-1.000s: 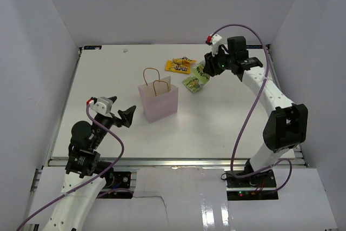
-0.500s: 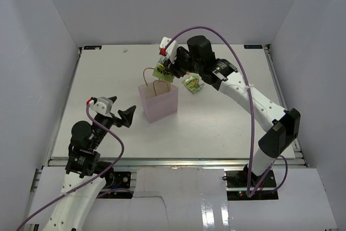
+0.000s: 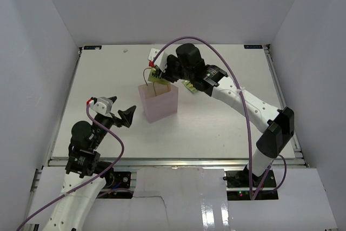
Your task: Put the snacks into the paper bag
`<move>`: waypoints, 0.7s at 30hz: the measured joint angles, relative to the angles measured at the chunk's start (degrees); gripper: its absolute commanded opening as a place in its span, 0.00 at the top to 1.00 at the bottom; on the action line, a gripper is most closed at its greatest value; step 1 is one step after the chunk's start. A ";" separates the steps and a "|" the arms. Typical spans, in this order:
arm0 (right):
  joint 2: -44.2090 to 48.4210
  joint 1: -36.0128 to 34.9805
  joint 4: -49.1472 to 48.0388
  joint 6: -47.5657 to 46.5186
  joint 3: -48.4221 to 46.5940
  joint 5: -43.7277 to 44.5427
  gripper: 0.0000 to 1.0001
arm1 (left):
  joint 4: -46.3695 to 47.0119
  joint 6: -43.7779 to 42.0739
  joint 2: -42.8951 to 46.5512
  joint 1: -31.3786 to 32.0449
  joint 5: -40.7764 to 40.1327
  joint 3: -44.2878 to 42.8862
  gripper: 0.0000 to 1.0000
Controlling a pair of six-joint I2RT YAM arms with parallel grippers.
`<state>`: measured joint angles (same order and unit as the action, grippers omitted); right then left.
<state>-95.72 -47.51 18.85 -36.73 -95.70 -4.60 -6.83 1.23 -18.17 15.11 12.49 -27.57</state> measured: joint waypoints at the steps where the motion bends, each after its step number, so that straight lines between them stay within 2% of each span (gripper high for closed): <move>1: -0.33 -0.17 -0.22 -0.04 0.00 0.11 0.64 | 0.00 0.00 0.00 0.00 0.00 0.00 0.02; 4: -1.31 -0.24 -0.66 0.04 0.02 0.17 0.54 | 0.00 0.00 0.00 0.02 0.00 0.00 0.02; 7: -1.64 -0.26 -0.87 0.39 0.79 0.17 0.36 | 0.00 0.00 0.00 0.00 0.00 0.00 0.02; 17: -0.22 -0.09 -1.22 0.50 3.69 0.46 0.32 | 0.00 -0.15 0.00 0.00 0.00 0.00 0.02; 21: 2.51 2.38 -1.03 2.29 4.83 -1.99 0.29 | 0.00 -0.17 0.02 0.00 0.00 0.00 0.02</move>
<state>-93.21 -45.12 17.82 -34.44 -90.87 -6.59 -6.83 1.06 -18.15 15.11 12.49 -27.57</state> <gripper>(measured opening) 0.694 0.979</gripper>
